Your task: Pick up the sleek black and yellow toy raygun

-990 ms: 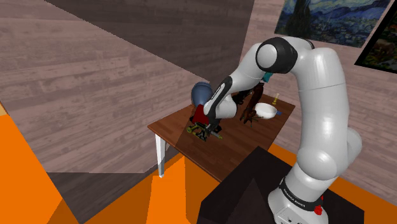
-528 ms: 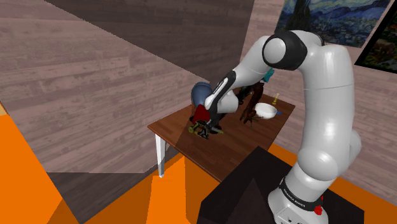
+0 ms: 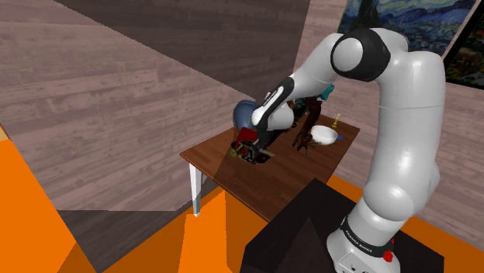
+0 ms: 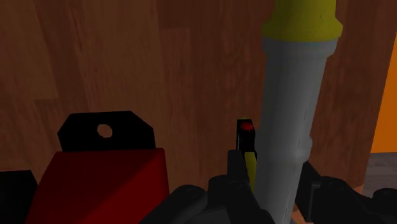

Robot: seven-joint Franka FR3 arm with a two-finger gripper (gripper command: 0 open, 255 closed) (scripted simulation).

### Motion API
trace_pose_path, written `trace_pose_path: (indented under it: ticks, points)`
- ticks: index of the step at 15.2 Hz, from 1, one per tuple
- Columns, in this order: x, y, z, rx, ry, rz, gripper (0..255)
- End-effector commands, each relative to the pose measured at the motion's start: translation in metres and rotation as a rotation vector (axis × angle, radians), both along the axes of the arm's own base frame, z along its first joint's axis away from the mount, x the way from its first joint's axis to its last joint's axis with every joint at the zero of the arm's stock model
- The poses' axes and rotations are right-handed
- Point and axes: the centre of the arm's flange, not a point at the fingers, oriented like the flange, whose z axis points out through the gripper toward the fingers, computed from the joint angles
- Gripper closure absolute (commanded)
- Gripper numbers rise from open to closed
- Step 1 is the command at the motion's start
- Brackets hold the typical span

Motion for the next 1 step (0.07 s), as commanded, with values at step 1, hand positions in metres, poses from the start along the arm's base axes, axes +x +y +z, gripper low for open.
trace_pose_path:
  ticks: [1]
  points:
    - [-0.0003,0.0009,0.0031,0.0,0.0,0.0,255]
